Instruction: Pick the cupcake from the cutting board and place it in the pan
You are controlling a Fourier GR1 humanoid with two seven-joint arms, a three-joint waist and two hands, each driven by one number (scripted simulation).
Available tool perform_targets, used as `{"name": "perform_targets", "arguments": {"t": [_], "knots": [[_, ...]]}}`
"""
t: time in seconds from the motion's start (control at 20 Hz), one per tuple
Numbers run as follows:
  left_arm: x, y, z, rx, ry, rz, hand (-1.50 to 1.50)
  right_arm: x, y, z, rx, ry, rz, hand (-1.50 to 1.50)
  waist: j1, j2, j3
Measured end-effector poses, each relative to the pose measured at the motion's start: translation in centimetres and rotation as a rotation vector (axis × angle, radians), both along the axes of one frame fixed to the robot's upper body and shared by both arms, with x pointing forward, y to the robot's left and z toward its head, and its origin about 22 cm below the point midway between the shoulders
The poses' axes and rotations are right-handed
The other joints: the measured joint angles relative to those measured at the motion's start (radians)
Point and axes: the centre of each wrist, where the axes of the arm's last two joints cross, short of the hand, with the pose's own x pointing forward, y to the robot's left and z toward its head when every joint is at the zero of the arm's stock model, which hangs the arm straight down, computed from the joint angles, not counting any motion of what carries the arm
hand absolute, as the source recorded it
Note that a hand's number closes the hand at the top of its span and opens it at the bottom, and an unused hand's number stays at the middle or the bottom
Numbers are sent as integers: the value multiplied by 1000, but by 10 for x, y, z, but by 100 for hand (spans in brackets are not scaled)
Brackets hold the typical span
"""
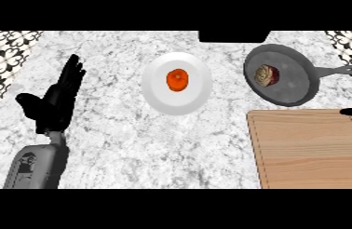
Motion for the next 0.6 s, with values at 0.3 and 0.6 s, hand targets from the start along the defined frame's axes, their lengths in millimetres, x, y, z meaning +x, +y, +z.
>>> {"name": "perform_targets", "arguments": {"t": [0.3,0.6], "knots": [[-4,3,0,4,8,17,0,-34,-36,11,-29,19,-39,-150,-18,-9,-1],[-9,4,0,4,14,19,0,-51,-49,14,-76,49,-39,-150,-24,-13,-2]]}}
